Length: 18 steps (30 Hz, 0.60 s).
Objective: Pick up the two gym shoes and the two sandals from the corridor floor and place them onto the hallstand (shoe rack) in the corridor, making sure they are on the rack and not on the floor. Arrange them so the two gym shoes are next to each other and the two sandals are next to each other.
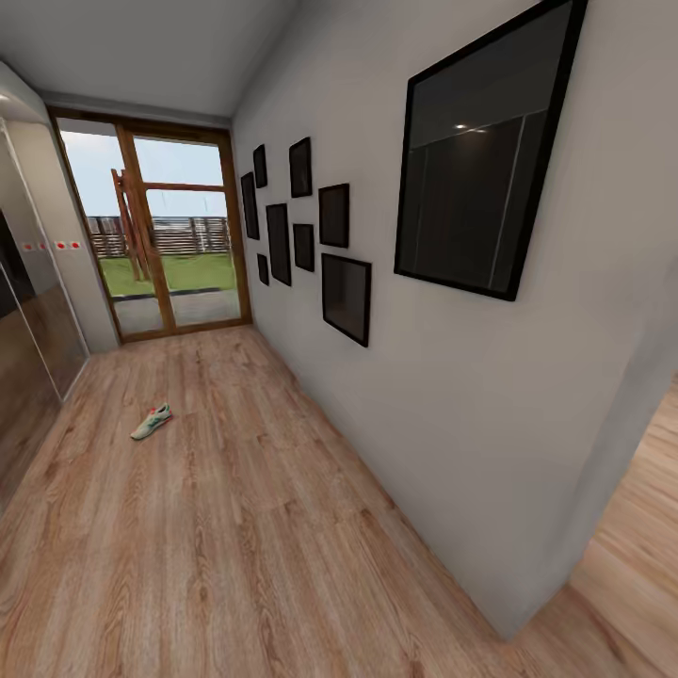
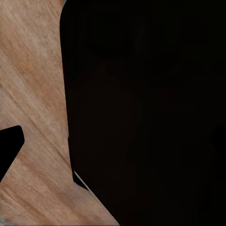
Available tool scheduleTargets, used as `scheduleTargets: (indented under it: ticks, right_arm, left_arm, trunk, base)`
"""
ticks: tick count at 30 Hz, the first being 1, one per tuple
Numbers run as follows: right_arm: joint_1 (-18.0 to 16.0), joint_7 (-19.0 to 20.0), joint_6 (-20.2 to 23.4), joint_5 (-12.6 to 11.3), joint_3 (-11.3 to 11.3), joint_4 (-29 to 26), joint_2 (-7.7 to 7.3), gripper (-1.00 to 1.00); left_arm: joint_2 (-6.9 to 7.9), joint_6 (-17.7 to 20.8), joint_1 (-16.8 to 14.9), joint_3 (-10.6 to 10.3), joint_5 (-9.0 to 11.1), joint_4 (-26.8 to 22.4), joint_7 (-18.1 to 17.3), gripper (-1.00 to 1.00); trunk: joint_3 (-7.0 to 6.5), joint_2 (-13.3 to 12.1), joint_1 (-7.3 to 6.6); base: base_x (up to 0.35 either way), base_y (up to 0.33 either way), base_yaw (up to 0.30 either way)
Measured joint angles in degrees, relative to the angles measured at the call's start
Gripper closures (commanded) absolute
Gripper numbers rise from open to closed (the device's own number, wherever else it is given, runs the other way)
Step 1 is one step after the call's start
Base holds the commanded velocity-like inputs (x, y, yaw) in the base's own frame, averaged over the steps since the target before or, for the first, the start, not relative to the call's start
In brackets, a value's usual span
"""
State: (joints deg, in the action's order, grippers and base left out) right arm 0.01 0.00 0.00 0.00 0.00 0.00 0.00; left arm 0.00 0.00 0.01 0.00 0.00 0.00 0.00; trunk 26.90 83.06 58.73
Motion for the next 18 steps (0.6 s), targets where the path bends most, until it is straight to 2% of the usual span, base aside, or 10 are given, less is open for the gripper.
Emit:
scheduleTargets:
  ticks: [6,18]
  right_arm:
    - [-0.61,0.02,0.18,0.0,0.0,-1.3,1.59,-1.0]
    - [-0.74,0.07,-0.74,0.0,0.0,-2.85,2.68,-1.0]
  left_arm:
    - [-0.44,-0.08,0.25,0.23,0.11,-0.49,-0.08,-1.0]
    - [-0.51,-0.08,0.26,0.33,0.15,-0.34,-0.08,-1.0]
  trunk:
    - [-0.02,0.0,0.0]
    - [-0.02,0.0,0.0]
  base:
    - [0.0,0.0,0.0]
    - [0.0,0.0,0.0]
